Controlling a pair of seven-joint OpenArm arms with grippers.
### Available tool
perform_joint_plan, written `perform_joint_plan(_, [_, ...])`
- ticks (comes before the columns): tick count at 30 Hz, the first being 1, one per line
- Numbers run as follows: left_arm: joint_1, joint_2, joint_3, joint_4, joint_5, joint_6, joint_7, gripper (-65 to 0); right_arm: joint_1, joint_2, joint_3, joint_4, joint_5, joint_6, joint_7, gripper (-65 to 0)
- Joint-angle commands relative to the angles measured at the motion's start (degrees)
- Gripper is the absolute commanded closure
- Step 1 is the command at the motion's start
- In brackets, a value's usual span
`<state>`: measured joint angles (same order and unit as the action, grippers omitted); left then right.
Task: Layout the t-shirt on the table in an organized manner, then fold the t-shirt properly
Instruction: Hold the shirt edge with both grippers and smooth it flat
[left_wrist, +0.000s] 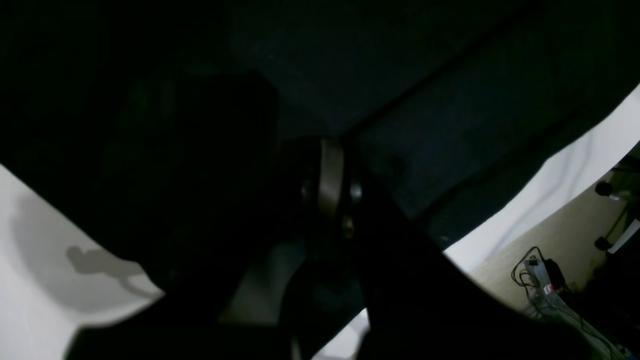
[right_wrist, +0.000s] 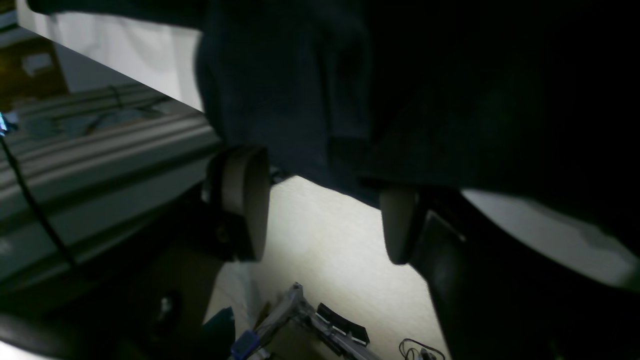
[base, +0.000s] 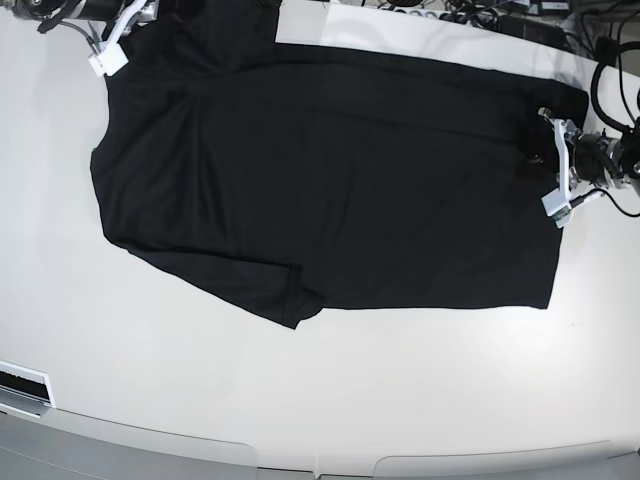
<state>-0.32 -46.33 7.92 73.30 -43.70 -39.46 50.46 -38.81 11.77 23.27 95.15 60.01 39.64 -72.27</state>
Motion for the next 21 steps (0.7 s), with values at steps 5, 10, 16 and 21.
perform_joint_plan(5, [-0.81,-1.27,-0.44,0.57,-0.79,0.04,-0.44,0.0,0.42,0.76,3.15,0.63,-0.79,0.36,0.52,-35.7])
perform_joint_plan(10, [-0.81,-1.27,-0.44,0.57,-0.79,0.04,-0.44,0.0,0.39,0.76,3.13,0.63,-6.38,0.36,3.65,-35.7])
perform_joint_plan(16, [-0.81,-1.27,-0.44,0.57,-0.79,0.04,-0.44,0.0,0.39,0.57,2.78,0.61,-4.31,0.36,3.65,-33.0])
perform_joint_plan(21, [-0.81,-1.27,-0.44,0.57,-0.79,0.04,-0.42,0.0,1.18,0.66,2.64,0.68,-4.31,0.36,0.85,0.0])
